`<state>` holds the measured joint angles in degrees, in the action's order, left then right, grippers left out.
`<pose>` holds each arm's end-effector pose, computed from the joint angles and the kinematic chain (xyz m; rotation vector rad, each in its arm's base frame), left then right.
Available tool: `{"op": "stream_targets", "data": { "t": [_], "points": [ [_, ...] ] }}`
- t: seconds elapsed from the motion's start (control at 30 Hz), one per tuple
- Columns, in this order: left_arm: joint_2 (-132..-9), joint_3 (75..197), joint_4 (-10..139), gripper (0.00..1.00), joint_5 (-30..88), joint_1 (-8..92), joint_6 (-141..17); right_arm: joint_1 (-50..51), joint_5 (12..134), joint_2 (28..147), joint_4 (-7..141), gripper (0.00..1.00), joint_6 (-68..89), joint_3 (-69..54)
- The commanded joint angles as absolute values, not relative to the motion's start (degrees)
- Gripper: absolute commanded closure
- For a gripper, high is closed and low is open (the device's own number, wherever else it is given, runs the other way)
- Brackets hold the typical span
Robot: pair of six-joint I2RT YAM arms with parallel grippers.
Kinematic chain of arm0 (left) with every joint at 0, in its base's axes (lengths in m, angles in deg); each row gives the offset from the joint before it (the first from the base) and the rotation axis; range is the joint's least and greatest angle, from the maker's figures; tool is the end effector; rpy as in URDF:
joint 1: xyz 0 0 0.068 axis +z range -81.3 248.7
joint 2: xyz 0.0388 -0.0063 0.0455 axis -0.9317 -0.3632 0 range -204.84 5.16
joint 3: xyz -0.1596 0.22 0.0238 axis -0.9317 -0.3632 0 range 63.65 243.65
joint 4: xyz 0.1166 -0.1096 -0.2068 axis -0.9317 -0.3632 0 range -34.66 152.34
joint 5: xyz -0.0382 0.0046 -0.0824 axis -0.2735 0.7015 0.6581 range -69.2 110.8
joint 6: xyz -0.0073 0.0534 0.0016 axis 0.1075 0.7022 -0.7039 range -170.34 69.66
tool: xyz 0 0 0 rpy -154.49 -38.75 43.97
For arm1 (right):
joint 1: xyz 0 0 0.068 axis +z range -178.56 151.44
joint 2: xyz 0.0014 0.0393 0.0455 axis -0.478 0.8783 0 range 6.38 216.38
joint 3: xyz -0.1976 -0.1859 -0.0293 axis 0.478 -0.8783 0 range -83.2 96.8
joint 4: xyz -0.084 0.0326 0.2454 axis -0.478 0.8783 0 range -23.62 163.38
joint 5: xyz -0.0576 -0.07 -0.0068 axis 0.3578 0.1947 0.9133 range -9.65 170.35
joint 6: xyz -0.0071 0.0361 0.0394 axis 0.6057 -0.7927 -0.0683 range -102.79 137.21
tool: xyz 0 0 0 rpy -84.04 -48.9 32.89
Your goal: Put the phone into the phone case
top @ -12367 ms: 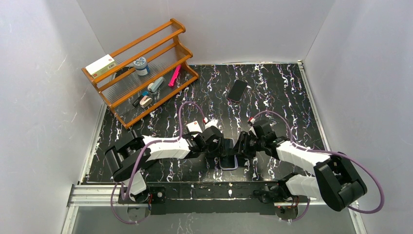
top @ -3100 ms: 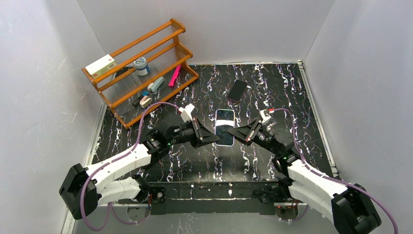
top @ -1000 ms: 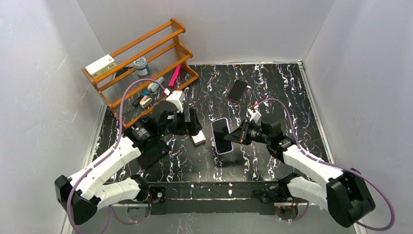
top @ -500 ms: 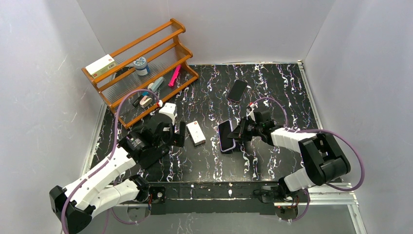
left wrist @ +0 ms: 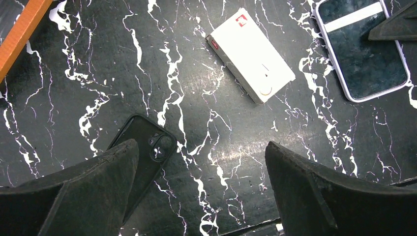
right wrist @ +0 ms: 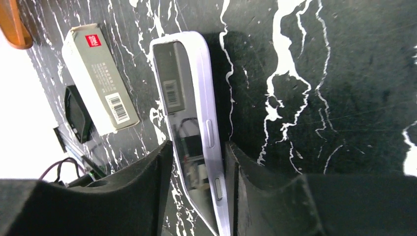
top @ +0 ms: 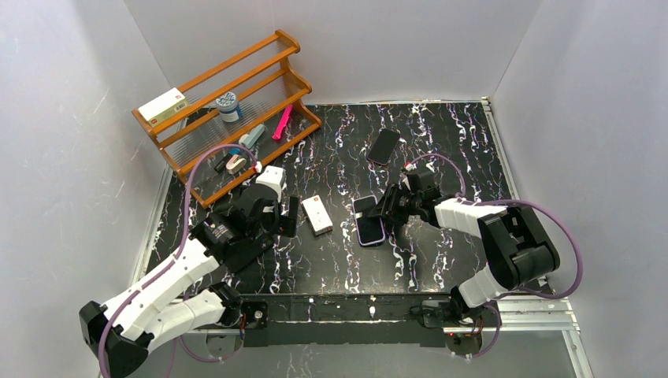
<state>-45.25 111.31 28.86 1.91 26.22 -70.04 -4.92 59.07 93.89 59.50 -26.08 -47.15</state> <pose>0.1451 -0.1173 0.3015 0.2489 2.1615 -0.2586 0.2555 0.1258 0.1478 0.2334 2.5007 0.9702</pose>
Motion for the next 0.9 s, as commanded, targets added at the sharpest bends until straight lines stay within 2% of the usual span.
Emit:
{"op": "stream_targets", "data": {
  "t": [0.0,0.2,0.37,0.63,0.87],
  "points": [
    [-43.52,111.03,28.46,0.02,-0.17,26.25,-69.76,-5.09,63.99,91.61,61.11,0.48,-27.85,-43.39],
    [-42.59,111.07,28.46,0.02,-0.49,26.30,-69.85,-5.13,74.02,93.51,66.24,0.29,-28.79,-36.99],
    [-41.26,111.08,28.50,0.02,-0.78,26.28,-69.94,-5.09,81.88,100.49,72.49,0.02,-28.74,-27.72],
    [-38.91,110.88,28.41,0.02,-1.48,26.30,-70.07,-5.12,99.44,113.07,78.78,0.01,-29.38,-10.90],
    [-38.43,110.92,28.43,0.02,-1.60,26.29,-69.85,-5.15,105.89,123.67,82.19,0.01,-29.00,2.04]
  ]
}}
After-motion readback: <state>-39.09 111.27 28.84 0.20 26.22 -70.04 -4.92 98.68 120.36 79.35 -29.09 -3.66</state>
